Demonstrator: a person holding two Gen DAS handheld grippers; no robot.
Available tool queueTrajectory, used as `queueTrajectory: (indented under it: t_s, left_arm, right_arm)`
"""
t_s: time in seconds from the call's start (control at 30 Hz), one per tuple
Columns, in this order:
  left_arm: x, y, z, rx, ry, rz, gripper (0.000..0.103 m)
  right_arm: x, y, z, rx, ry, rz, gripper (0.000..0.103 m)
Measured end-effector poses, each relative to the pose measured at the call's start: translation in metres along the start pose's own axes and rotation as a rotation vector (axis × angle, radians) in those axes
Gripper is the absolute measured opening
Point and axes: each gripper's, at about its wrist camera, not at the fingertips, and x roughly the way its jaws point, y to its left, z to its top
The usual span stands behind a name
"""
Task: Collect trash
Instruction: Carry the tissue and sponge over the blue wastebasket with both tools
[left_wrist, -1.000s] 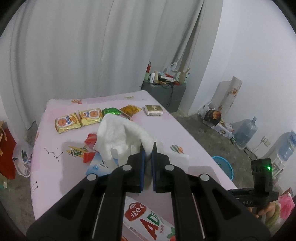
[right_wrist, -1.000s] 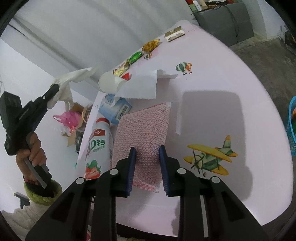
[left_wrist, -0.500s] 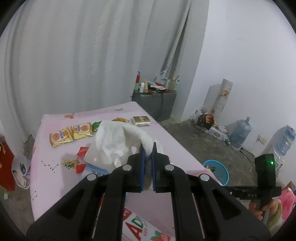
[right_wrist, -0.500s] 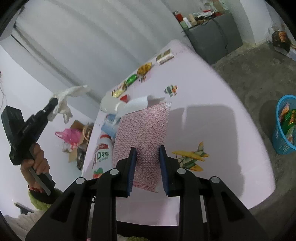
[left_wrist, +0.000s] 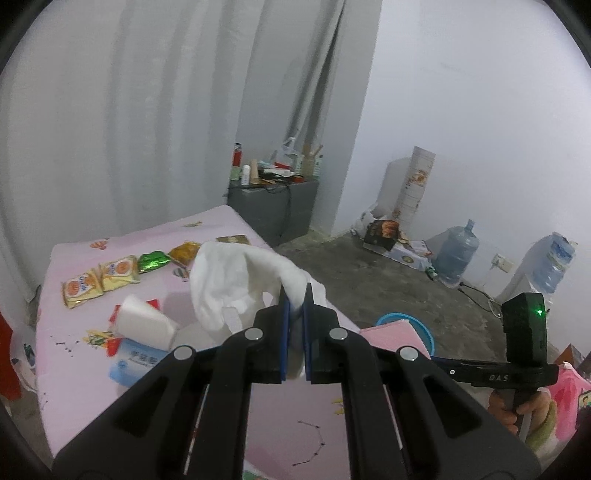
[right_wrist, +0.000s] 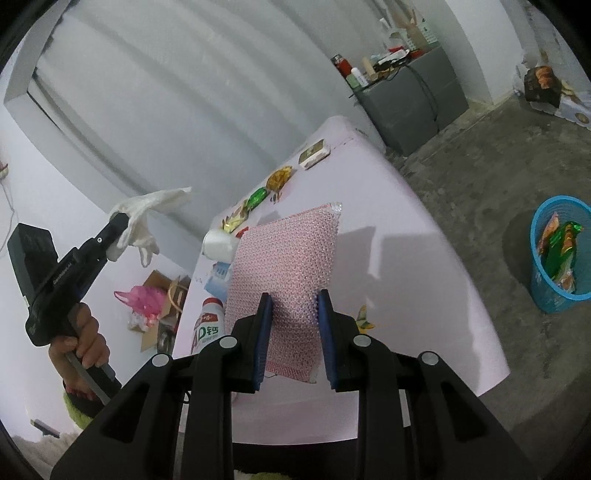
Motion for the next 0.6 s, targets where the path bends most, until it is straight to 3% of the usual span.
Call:
queueTrajectory:
  t_s: [0.6]
  left_arm:
    - [0.081, -0.095, 0.006, 0.126, 0.113, -0.134, 0.004]
  right_arm:
    - [-0.045, -0.066, 0.004, 0.116, -0.117, -0.065, 0.025]
